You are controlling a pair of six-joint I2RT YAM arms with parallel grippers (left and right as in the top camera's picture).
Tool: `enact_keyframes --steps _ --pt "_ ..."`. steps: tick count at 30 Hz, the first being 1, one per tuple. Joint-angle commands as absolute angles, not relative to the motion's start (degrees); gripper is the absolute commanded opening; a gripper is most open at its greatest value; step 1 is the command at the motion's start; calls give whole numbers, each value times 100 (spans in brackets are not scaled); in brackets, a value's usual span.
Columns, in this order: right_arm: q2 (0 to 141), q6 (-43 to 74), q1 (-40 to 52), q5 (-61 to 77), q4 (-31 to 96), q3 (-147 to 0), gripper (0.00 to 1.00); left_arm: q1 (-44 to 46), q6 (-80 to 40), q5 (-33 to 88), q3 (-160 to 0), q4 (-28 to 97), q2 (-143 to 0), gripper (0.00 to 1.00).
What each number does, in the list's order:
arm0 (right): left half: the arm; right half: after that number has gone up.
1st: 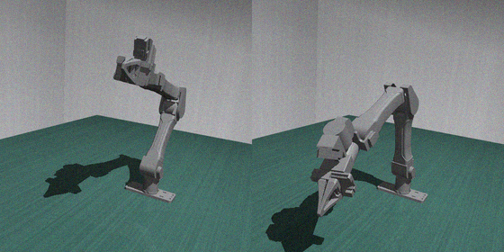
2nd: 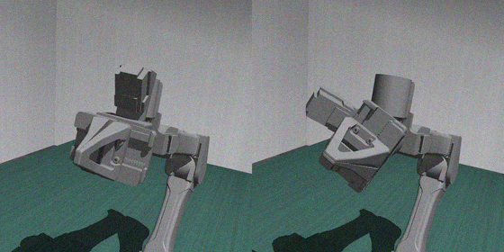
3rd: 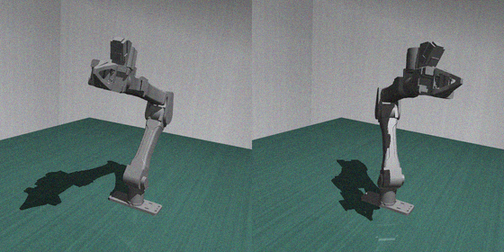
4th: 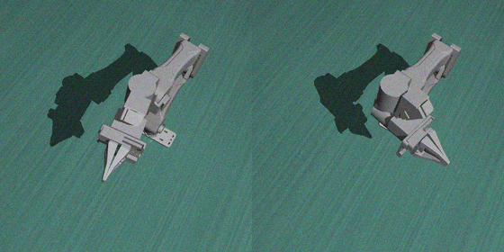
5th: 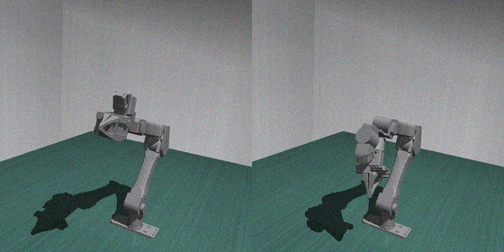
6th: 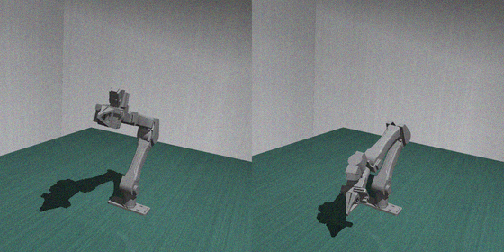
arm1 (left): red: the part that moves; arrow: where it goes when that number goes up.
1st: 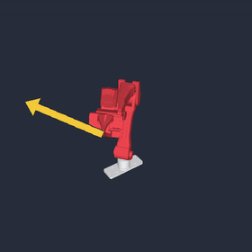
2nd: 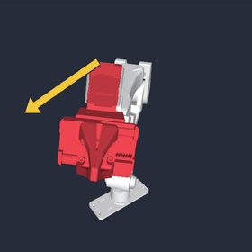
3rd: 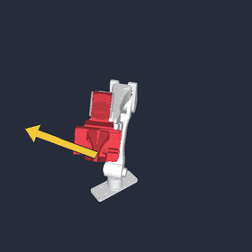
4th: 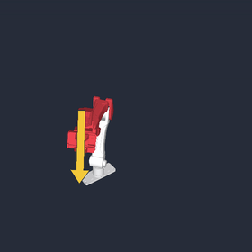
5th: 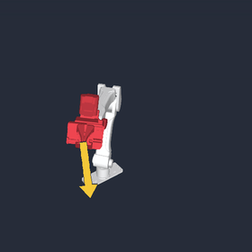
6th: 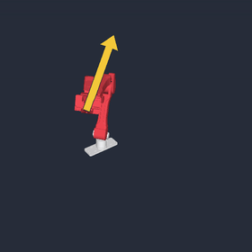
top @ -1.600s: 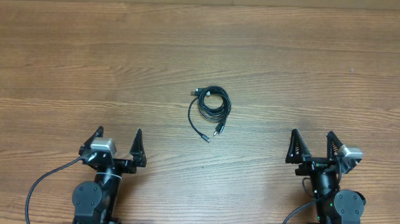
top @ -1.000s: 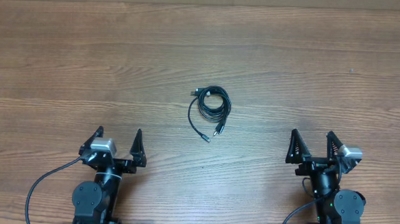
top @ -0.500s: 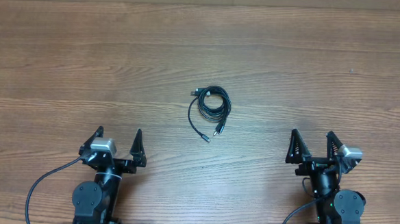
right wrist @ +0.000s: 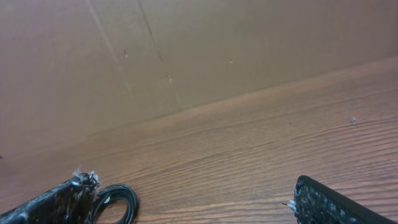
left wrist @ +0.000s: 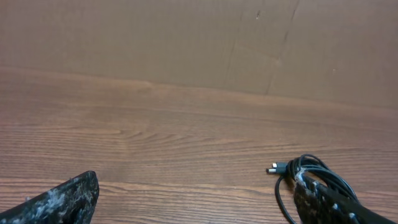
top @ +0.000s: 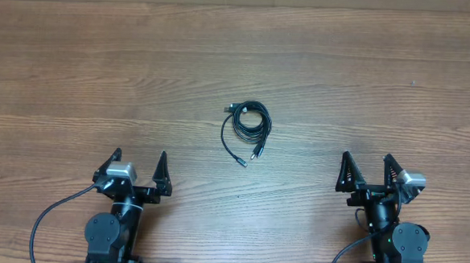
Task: Untangle cables
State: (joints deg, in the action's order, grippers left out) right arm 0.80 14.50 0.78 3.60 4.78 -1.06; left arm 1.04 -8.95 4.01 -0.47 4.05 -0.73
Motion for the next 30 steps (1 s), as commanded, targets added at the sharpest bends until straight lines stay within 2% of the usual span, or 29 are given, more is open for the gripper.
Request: enact_keyframes --steps 1,30 --pt "43 1406 51 309 462 -47 100 78 -812 360 -25 416 -25 100" --pt "45 1406 51 307 464 -47 100 78 -945 200 -34 235 -25 99"
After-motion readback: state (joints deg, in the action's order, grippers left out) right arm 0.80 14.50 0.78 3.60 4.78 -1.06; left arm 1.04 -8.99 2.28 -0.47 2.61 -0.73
